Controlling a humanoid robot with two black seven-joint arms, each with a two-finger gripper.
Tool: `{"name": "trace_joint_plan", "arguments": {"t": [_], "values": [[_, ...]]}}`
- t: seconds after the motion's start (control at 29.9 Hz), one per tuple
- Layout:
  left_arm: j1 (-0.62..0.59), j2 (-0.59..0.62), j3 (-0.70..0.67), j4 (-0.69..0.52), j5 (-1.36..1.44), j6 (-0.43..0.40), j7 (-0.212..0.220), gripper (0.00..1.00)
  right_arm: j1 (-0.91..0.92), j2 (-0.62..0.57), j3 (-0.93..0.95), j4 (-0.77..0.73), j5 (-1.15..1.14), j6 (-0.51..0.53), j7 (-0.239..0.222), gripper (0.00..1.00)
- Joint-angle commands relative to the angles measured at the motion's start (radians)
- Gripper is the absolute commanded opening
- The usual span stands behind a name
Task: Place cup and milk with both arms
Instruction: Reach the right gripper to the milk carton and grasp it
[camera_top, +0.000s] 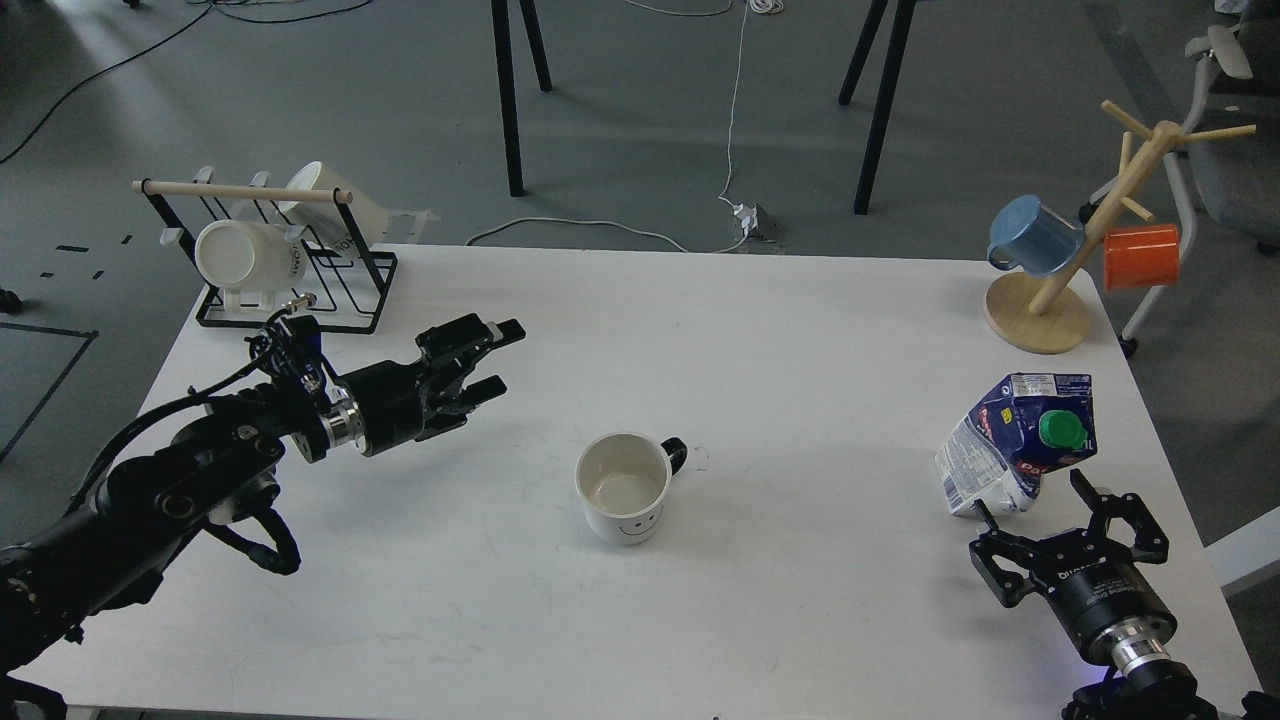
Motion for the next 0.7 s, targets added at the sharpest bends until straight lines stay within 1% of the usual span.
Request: {"name": "trace_joint_plan", "arguments": {"t": [0.0,0.17,0.27,0.33,0.4,0.47,0.5,0.57,0.64,0.67], "values": [[0.001,0.000,0.000,0.004,0.000,0.000,0.000,0.99,0.022,0.050,-0.013,-0.048,-0.002,0.000,0.000,0.99],[0.002,0.000,0.001,0.008,0.000,0.000,0.000,0.99,0.046,0.092,-0.021,-0.084,-0.001,0.000,0.000,0.97],[0.018,0.003,0.000,0.010,0.000,0.000,0.000,0.99,0.046,0.095,-0.012,-0.091,0.001,0.000,0.000,0.97],[0.022,0.003,0.001,0.016,0.000,0.000,0.000,0.99,0.048,0.095,-0.009,-0.092,0.001,0.000,0.000,0.93],[0.024,0.003,0.001,0.025,0.000,0.000,0.000,0.99,0.048,0.093,-0.006,-0.092,0.001,0.000,0.000,0.80],[0.030,0.001,0.001,0.036,0.000,0.000,0.000,0.99,0.048,0.093,-0.006,-0.094,-0.001,0.000,0.000,0.63],[0.030,0.001,0.001,0.037,0.000,0.000,0.000,0.99,0.048,0.093,-0.006,-0.094,-0.002,0.000,0.000,0.58],[0.033,0.000,0.000,0.039,0.000,0.000,0.000,0.99,0.048,0.093,-0.006,-0.094,-0.005,0.000,0.000,0.53],[0.033,-0.002,0.000,0.040,0.000,0.000,0.000,0.99,0.048,0.095,-0.006,-0.094,-0.005,0.000,0.000,0.42],[0.033,-0.002,0.000,0.040,0.000,0.000,0.000,0.99,0.046,0.095,-0.006,-0.095,-0.007,0.000,0.000,0.41]]}}
